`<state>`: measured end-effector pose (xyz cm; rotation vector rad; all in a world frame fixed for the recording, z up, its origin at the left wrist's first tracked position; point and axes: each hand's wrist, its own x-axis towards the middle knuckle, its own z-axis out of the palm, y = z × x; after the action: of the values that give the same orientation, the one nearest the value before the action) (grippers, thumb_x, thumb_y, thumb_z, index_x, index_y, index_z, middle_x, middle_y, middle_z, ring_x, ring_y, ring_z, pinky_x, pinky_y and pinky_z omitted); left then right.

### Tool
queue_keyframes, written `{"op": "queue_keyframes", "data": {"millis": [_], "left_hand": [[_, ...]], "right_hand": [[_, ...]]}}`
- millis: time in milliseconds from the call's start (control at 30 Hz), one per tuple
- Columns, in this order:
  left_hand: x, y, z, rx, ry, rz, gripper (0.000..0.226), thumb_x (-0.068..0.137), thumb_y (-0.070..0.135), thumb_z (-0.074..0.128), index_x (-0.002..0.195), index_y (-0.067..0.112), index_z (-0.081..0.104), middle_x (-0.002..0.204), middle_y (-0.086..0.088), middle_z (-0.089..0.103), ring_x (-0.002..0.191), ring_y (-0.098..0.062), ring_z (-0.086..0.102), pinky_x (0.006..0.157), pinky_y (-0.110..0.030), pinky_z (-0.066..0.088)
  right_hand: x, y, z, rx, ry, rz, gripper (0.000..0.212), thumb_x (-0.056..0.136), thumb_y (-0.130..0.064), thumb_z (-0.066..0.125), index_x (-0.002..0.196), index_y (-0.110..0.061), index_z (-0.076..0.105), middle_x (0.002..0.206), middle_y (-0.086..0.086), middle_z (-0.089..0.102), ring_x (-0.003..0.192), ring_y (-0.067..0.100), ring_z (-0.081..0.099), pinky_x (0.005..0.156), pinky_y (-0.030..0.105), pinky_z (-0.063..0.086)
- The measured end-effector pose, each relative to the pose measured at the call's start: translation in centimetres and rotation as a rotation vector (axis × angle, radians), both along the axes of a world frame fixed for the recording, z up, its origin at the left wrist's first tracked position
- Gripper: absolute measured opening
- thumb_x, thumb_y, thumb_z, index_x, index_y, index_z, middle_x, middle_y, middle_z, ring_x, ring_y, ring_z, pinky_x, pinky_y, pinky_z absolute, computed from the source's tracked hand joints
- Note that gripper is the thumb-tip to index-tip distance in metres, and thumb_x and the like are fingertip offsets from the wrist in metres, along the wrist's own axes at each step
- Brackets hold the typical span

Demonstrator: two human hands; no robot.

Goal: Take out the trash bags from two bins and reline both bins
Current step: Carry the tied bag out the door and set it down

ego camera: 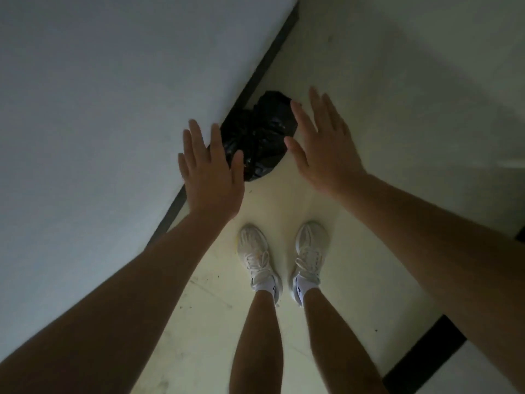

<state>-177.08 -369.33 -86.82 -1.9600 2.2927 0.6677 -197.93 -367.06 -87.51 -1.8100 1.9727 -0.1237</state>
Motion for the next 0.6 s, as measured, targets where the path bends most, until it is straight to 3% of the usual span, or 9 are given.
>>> {"op": "queue_keyframes", "data": {"millis": [167, 433, 600], "left_hand": [[-0.6, 0.0, 13.4, -0.095, -0.010, -0.051, 0.065, 0.104, 0.049, 0.026, 0.156, 0.012, 0.014, 0.162, -0.022, 0.003, 0.150, -0.038, 0.001, 0.119, -0.058, 0.011], [0.4, 3.5, 41.4, -0.268, 0.041, 0.022, 0.064, 0.104, 0.050, 0.021, 0.156, 0.013, 0.016, 0.163, -0.018, 0.006, 0.151, -0.035, 0.001, 0.120, -0.056, 0.008], [3.8, 9.6, 52.3, -0.395, 0.024, 0.159, 0.063, 0.103, 0.052, 0.016, 0.156, 0.019, 0.014, 0.165, -0.010, 0.004, 0.152, -0.029, -0.003, 0.121, -0.055, 0.006]], "right_hand": [[-0.5, 0.7, 13.5, -0.128, 0.085, 0.013, 0.062, 0.106, -0.045, 0.031, 0.158, -0.012, 0.021, 0.164, 0.024, 0.007, 0.151, 0.043, 0.010, 0.119, 0.055, 0.023], [1.9, 2.6, 41.6, -0.309, 0.068, 0.032, 0.067, 0.104, -0.054, 0.025, 0.159, -0.017, 0.014, 0.165, 0.020, 0.007, 0.151, 0.039, 0.011, 0.122, 0.052, 0.018], [4.7, 4.8, 51.3, -0.445, 0.006, 0.168, 0.070, 0.104, -0.056, 0.026, 0.159, -0.017, 0.011, 0.166, 0.017, 0.001, 0.153, 0.035, 0.005, 0.122, 0.052, 0.017]]}}
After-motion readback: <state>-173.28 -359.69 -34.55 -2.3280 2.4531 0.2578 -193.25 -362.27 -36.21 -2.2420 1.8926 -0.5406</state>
